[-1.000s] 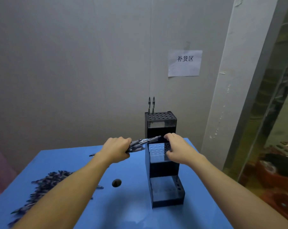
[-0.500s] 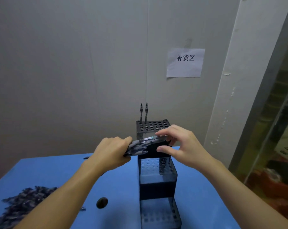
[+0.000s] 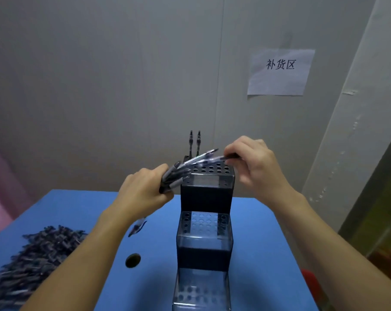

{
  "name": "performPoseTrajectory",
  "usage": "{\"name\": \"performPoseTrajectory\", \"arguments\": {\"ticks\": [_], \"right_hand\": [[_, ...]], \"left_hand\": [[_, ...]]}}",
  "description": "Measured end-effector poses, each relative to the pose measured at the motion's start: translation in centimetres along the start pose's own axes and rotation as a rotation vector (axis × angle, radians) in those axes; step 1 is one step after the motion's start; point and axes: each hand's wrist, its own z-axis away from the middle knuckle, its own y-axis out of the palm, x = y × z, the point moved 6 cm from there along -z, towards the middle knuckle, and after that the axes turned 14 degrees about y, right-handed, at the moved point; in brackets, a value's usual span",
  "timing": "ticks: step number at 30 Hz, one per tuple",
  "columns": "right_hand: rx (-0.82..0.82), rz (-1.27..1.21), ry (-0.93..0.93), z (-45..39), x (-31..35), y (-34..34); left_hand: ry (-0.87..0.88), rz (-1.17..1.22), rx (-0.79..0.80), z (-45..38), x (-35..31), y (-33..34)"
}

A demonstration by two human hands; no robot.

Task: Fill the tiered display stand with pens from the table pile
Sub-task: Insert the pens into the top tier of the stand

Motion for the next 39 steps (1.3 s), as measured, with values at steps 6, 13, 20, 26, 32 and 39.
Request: {"name": "performPoseTrajectory", "arguments": {"ticks": [6,13,20,26,32,39], "right_hand": [[0.138,-0.484,0.590,-1.6,-5.2,2.4],[0.102,-0.920,0.933,-4.0,-7.0,7.0],[-0.045,-0.635,0.969,-5.9,-6.2,9.0],[-0.046,-0.325,0.892,-6.0,-5.6,9.4],[-0.080,-0.157,0.813,-6.6,-5.3,8.4],[0.114,-0.005,0.848,-6.3,-4.8,9.7]], "left_hand": [[-0.189,0.435,-0.210,-0.8,3.0,-0.3],[-0.280,0.603,-0.282,-2.0,4.9,0.9],[-0.403,0.717,-0.365,-1.8,7.7,2.4],[-0.417,0.741,-0.394,-1.6,8.7,1.9],[-0.400,0.743,-0.400,-1.8,8.8,1.5],[-0.406,0.765,-0.407,-2.1,8.6,2.0]]}}
